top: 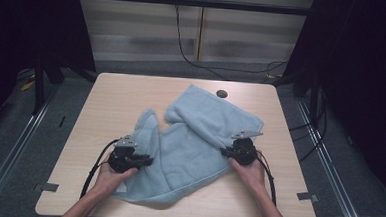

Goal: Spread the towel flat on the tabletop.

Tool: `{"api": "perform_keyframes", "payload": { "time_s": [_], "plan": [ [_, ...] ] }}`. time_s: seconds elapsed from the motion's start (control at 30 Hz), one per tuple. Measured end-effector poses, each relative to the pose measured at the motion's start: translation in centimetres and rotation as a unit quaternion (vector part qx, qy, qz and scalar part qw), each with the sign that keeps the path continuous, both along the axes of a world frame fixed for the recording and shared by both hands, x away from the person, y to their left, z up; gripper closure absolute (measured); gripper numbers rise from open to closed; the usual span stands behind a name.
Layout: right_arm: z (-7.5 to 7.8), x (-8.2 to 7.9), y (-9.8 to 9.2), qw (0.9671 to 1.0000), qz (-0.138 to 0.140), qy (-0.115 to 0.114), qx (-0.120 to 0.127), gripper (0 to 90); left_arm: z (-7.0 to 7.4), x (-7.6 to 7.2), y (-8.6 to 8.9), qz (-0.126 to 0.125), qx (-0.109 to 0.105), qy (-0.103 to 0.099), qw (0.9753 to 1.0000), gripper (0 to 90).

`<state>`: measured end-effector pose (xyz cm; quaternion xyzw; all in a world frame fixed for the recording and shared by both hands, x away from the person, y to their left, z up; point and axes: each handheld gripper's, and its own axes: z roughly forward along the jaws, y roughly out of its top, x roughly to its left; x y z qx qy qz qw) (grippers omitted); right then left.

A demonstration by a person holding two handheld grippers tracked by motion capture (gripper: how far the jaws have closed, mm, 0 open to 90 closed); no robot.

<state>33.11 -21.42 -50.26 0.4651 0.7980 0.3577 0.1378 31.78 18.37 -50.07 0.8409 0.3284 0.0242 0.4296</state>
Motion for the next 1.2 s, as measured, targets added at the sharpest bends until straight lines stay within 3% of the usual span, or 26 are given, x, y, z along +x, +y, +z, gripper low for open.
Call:
{"api": "perform_keyframes", "payload": {
  "time_s": [0.13, 0.3, 0.4, 0.53, 0.6, 0.67, 0.73, 0.8, 0.93, 1.0, 1.1, 1.2],
  "plan": [
    [-0.2, 2.3, -0.1, 0.9999, -0.006, -0.004, 0.008, 84.0, 0.1, -0.9, -0.6, -0.019, -0.009, 0.014, 0.9997, 80.4],
    [-0.4, 4.1, 0.2, 0.9998, -0.005, -0.014, 0.008, 82.7, 0.3, -1.9, -1.3, -0.041, -0.015, 0.015, 0.9989, 78.9],
    [-0.4, 4.4, 0.2, 0.9995, -0.01, -0.017, 0.023, 71.3, 0.8, -1.9, -1.1, -0.043, -0.022, 0.008, 0.9988, 75.1],
    [1.0, 3.0, 0.4, 0.9988, -0.003, -0.034, 0.034, 58.7, 1.7, -1.6, -0.6, -0.043, -0.04, -0.001, 0.9983, 69.9],
    [2.5, 1.6, 0.7, 0.9971, 0.009, -0.051, 0.056, 56.8, 2.2, -1.3, -0.2, -0.032, -0.042, -0.015, 0.9985, 68.4],
    [3.6, 0.3, 1.2, 0.9955, 0.026, -0.058, 0.07, 56.1, 2.7, -0.9, 0.5, -0.016, -0.059, -0.011, 0.9981, 68.4],
    [4.5, -1.3, 1.9, 0.9938, 0.047, -0.06, 0.08, 55.8, 2.9, -0.7, 0.8, -0.011, -0.061, -0.015, 0.998, 65.2],
    [4.4, -2.5, 2.7, 0.992, 0.069, -0.054, 0.091, 56.0, 3.2, -0.5, 1.2, -0.006, -0.064, -0.022, 0.9977, 64.8],
    [3.2, -4.7, 5.5, 0.9894, 0.12, -0.029, 0.076, 54.7, 3.1, 0.6, 2.6, 0.021, -0.061, -0.032, 0.9974, 65.3],
    [2.8, -5.2, 6.8, 0.9863, 0.141, -0.018, 0.084, 53.2, 2.5, 1.6, 3.9, 0.041, -0.059, -0.023, 0.9972, 64.8],
    [2.5, -5.5, 8.3, 0.9838, 0.157, -0.013, 0.086, 52.3, 1.3, 2.7, 5.2, 0.069, -0.033, -0.028, 0.9967, 61.7],
    [1.8, -5.9, 9.7, 0.9805, 0.177, 0.0, 0.085, 50.3, 0.4, 3.1, 5.4, 0.065, -0.028, -0.016, 0.9974, 58.3]
  ]
}}
